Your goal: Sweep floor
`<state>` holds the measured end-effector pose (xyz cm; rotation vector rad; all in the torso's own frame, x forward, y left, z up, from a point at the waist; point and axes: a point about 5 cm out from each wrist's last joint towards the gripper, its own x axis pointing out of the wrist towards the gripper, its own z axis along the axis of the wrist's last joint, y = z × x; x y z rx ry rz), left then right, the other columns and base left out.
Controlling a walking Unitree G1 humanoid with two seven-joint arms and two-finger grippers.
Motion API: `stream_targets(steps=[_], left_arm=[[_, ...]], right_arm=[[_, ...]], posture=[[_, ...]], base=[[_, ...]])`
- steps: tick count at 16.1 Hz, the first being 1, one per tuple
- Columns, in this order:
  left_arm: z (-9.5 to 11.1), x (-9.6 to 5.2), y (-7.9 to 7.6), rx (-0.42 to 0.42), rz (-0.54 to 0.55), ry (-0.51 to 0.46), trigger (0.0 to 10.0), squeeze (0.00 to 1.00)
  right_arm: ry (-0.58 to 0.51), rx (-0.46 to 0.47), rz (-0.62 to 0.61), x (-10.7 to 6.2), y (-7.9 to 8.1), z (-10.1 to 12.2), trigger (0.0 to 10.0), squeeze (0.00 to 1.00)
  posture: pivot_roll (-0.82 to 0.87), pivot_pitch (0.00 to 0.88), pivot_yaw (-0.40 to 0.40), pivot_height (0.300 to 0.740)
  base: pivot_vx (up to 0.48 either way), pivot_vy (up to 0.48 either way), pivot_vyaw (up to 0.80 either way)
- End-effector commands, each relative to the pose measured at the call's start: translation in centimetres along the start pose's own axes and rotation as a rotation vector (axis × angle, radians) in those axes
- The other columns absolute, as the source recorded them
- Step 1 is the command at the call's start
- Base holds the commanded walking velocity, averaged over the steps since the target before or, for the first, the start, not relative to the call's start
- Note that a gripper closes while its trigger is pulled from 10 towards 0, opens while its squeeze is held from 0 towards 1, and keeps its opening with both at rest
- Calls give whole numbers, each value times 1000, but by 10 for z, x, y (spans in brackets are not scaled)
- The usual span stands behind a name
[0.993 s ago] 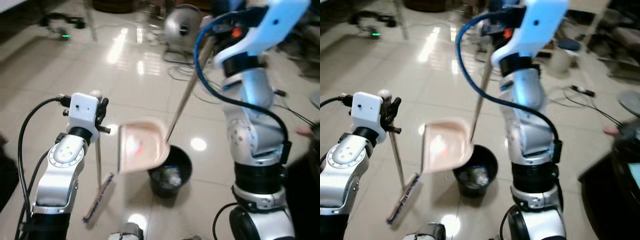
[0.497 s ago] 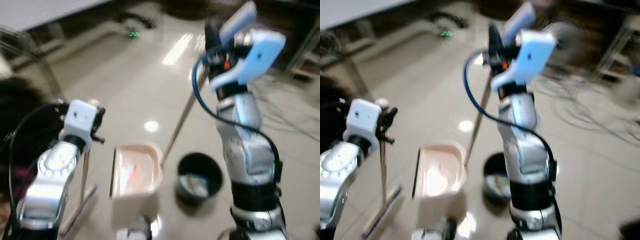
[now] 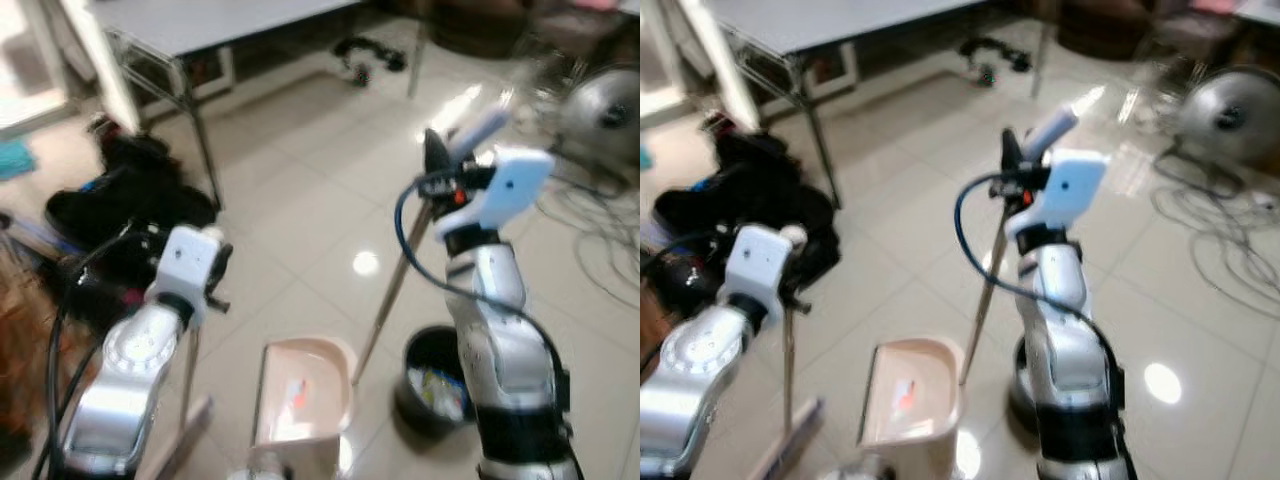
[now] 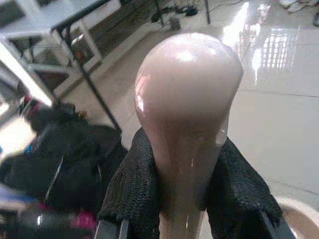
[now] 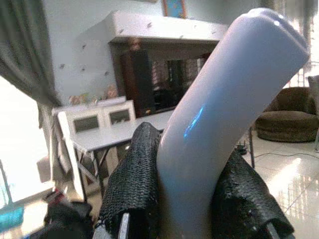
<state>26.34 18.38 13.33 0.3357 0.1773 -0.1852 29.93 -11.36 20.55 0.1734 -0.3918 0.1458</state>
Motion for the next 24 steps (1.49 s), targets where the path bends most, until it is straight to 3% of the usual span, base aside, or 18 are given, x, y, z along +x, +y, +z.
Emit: stream_targets(steps=[1,5,7,9,17,24], left_arm=[[-2,0,1,27,38,-8,10000,0],[-3,2,2,4,111,-38,10000,0],[-12,0,-6,2,89,-21,10000,0],[-13,0,-10,1,75,-22,10000,0],[-6,3,-13,-30,86,-72,10000,0],[-3,5,-12,-26,66,-89,10000,0]], right_arm=[[-41,-11,12,-1,2,2,10000,0],[-17,-135,46,-12,-3,-14,10000,0],[-38,-239,21,-24,-12,-21,10000,0],[-50,-264,-12,-30,-18,-23,10000,0],[-13,-166,-171,-39,-42,-38,10000,0],[12,-126,-192,-45,-45,-44,10000,0]], posture=[[118,12,-10,740],[121,12,-21,740],[118,1,-7,740],[119,0,-5,740],[124,3,-19,740],[117,2,2,740]], base=[[0,0,800],[0,0,797],[0,0,788],[0,0,788],[0,0,788],[0,0,788]])
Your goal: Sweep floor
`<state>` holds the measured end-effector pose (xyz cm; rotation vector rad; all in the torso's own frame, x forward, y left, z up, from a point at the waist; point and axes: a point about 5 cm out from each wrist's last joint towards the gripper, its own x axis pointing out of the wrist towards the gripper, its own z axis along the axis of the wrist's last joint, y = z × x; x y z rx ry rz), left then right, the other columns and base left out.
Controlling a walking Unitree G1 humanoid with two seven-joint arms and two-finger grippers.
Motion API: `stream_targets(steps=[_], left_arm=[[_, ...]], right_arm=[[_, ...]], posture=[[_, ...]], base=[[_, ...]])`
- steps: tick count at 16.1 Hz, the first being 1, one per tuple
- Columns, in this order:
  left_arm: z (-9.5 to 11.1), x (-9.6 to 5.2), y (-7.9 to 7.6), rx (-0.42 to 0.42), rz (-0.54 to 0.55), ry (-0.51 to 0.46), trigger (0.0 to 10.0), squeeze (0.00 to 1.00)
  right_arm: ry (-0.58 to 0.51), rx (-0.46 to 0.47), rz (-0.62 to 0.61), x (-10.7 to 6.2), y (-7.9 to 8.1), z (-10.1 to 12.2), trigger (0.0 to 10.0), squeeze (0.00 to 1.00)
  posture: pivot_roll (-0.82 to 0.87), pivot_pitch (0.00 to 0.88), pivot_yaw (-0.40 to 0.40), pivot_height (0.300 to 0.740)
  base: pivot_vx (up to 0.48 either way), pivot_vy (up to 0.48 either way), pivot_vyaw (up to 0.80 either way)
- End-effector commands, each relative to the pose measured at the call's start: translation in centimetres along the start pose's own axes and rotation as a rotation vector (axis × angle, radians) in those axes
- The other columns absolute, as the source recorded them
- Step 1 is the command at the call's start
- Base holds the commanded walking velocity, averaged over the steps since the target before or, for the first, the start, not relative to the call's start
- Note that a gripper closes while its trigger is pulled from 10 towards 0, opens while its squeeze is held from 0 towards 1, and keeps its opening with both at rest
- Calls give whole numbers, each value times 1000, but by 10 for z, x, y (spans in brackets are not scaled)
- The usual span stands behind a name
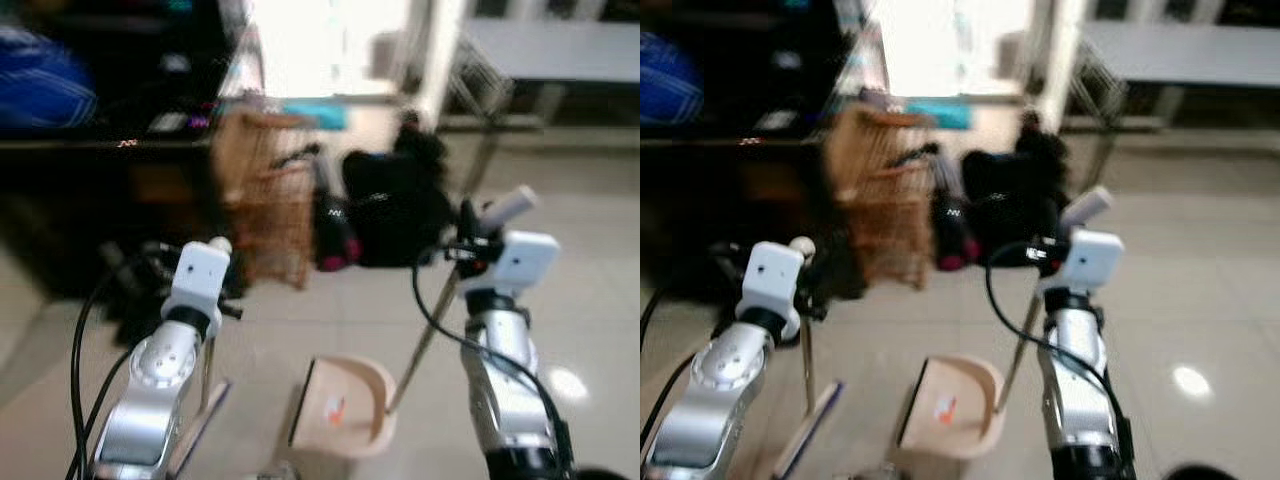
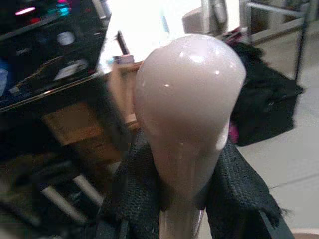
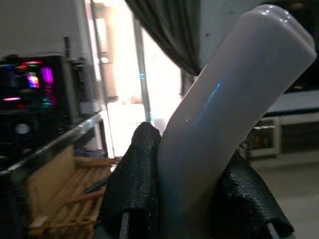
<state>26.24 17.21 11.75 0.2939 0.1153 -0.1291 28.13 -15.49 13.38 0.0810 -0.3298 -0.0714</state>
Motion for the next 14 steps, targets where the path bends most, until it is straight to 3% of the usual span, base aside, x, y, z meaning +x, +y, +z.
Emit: stream_targets(steps=[1,7,14], left_arm=[[9,3,4,13,-4,-41,10000,0],[8,0,7,9,-1,-35,10000,0],[8,-2,9,8,4,-27,10000,0]], right_arm=[[-25,17,13,1,3,4,10000,0],[28,68,105,-1,15,-3,10000,0],[42,88,125,-1,17,-5,10000,0]], posture=[[118,3,2,740],[131,6,-9,740],[136,13,-11,740]], base=[[0,0,788],[298,0,788],[317,0,788]])
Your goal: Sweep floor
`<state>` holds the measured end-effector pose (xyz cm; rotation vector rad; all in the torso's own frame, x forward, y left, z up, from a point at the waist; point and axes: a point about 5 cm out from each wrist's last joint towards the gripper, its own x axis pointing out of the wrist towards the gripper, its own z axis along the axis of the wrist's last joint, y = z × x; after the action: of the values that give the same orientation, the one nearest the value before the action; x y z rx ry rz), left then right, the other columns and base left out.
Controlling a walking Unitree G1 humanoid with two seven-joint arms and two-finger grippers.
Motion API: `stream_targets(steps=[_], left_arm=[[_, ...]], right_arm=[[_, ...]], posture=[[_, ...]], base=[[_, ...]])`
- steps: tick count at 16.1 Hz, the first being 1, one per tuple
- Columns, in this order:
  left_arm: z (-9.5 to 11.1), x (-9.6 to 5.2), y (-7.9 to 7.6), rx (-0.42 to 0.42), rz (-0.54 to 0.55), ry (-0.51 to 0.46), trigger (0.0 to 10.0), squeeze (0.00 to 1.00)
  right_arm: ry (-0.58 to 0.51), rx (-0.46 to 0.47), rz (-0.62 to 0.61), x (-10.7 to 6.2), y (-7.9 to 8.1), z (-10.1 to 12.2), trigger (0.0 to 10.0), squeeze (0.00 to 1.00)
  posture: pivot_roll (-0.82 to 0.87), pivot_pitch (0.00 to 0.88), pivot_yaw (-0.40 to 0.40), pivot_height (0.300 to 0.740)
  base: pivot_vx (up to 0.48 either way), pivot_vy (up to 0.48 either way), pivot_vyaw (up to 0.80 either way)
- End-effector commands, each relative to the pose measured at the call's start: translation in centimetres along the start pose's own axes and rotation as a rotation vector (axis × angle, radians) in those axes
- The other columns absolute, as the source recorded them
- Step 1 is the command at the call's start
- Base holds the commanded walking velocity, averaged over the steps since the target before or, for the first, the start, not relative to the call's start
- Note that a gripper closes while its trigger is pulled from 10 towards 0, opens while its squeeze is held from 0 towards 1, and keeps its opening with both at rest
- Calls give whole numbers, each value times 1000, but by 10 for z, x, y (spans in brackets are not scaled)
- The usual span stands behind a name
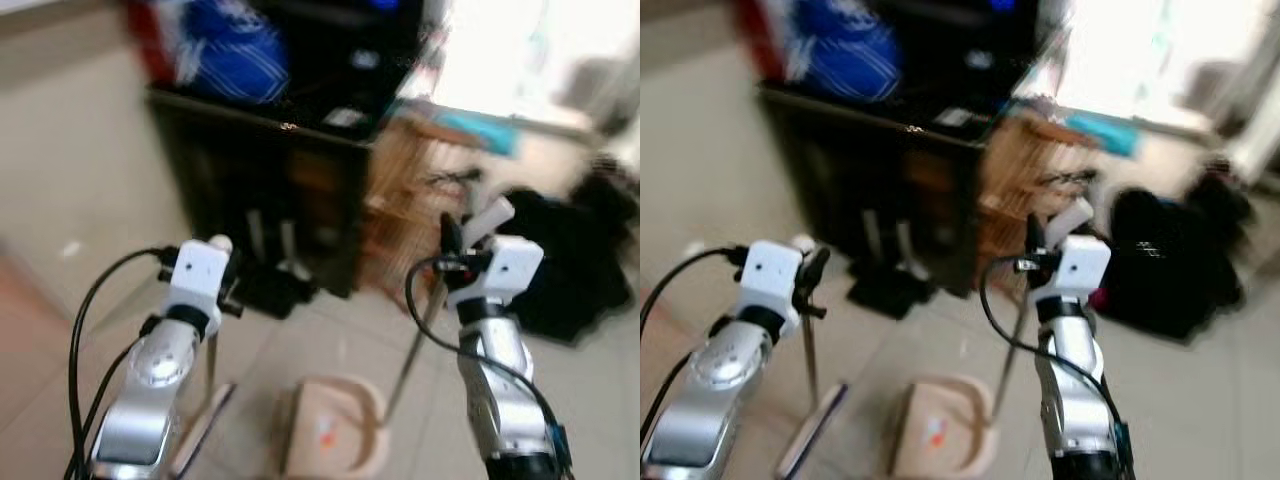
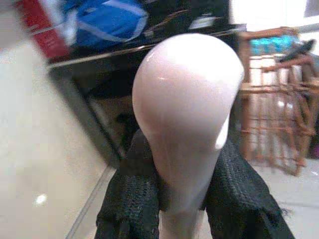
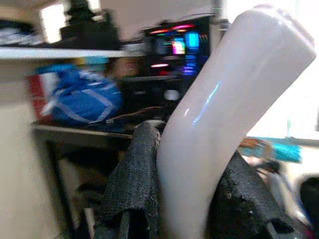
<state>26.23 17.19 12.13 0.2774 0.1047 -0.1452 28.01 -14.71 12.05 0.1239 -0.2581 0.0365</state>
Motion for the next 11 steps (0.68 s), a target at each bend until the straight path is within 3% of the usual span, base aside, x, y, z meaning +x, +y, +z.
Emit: stream_targets(steps=[1,3,6,9,11], left_arm=[[4,-1,8,23,20,-13,10000,0],[4,-2,8,22,21,-12,10000,0],[3,-2,6,20,21,-8,10000,0],[2,0,7,30,26,-9,10000,0],[3,2,8,24,40,-14,10000,0]], right_arm=[[-33,31,32,5,11,7,10000,0],[-30,41,20,5,10,6,10000,0],[-22,117,-29,6,4,5,10000,0],[-1,85,-58,13,1,3,10000,0],[-31,16,-23,17,2,5,10000,0]], posture=[[135,15,-12,740],[135,18,-14,740],[134,26,-18,740],[135,37,-27,740],[134,39,-32,740]], base=[[319,0,788],[315,0,788],[317,0,0],[99,0,0],[0,0,0]])
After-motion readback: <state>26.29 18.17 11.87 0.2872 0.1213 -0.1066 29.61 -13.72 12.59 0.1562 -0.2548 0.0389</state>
